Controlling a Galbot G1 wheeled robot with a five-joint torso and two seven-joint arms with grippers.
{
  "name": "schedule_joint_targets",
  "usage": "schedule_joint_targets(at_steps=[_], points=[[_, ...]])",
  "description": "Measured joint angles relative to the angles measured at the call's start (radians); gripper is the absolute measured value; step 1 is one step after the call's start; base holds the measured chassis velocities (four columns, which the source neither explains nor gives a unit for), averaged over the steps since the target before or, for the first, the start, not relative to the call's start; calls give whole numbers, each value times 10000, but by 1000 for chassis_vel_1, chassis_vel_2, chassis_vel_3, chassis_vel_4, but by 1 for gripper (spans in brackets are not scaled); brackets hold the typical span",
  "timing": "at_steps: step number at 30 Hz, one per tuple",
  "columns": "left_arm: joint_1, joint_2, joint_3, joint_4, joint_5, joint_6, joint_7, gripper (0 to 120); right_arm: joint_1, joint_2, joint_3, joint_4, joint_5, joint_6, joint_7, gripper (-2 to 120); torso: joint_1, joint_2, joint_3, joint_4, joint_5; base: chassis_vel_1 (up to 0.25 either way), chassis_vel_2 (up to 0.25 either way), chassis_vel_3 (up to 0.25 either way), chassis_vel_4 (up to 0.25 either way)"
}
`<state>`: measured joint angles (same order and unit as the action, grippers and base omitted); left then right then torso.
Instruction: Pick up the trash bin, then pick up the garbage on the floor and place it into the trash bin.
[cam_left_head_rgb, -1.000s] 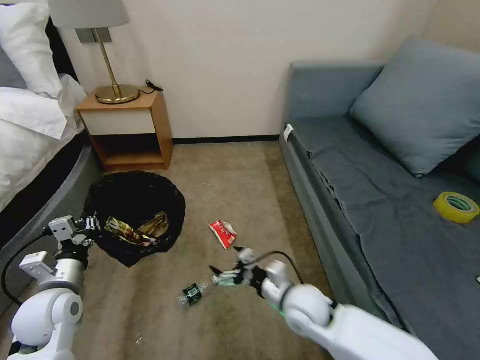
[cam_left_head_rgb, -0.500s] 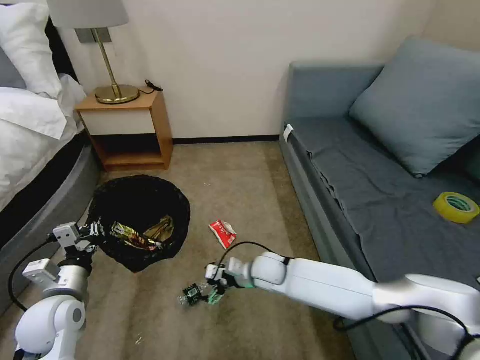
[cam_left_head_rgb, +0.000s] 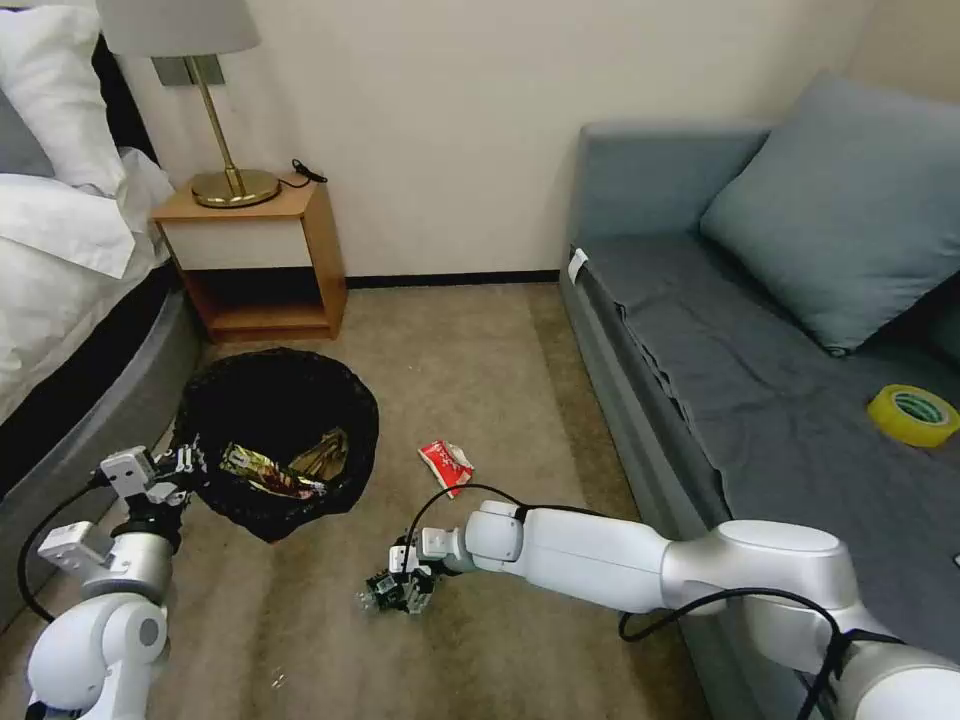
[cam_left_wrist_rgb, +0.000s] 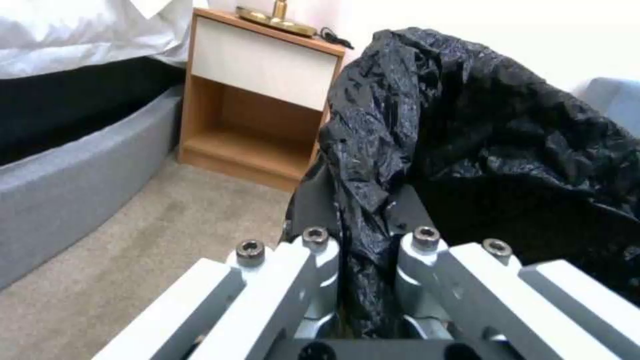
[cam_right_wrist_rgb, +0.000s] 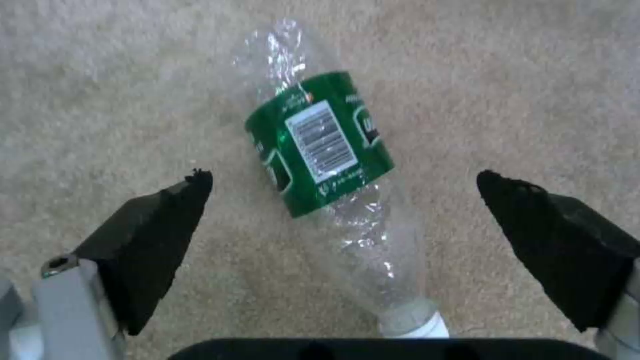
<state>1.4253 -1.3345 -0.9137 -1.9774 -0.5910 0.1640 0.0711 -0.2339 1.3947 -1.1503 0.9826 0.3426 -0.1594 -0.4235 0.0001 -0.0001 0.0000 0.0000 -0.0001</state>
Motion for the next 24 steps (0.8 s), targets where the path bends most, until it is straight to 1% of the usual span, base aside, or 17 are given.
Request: schedule_joint_targets(at_steps=[4,10,12,14,24], points=[[24,-173,146,-266,45,-2,-2,6,-89,173,-171,-384,-126,160,-68,100,0,0,0,0,1,0,0,0,0],[-1,-343,248,-308,122,-6,-5,6,-243,346,-283,-796,-210,296,-120,100,0,0,0,-1,1,0,0,0,0],[6,-401,284,-307,159,-42,10,6,-347,493,-289,-1197,-325,459,-120,100,0,0,0,0,1,0,0,0,0],[11,-410,289,-273,166,-74,35,6,-424,633,-212,-1602,-424,616,-165,100,0,0,0,-1,1,0,0,0,0],[9,-366,242,-101,159,-113,74,6,-649,1138,223,-2635,-838,1009,-368,100,0,0,0,-1,0,0,0,0,0]])
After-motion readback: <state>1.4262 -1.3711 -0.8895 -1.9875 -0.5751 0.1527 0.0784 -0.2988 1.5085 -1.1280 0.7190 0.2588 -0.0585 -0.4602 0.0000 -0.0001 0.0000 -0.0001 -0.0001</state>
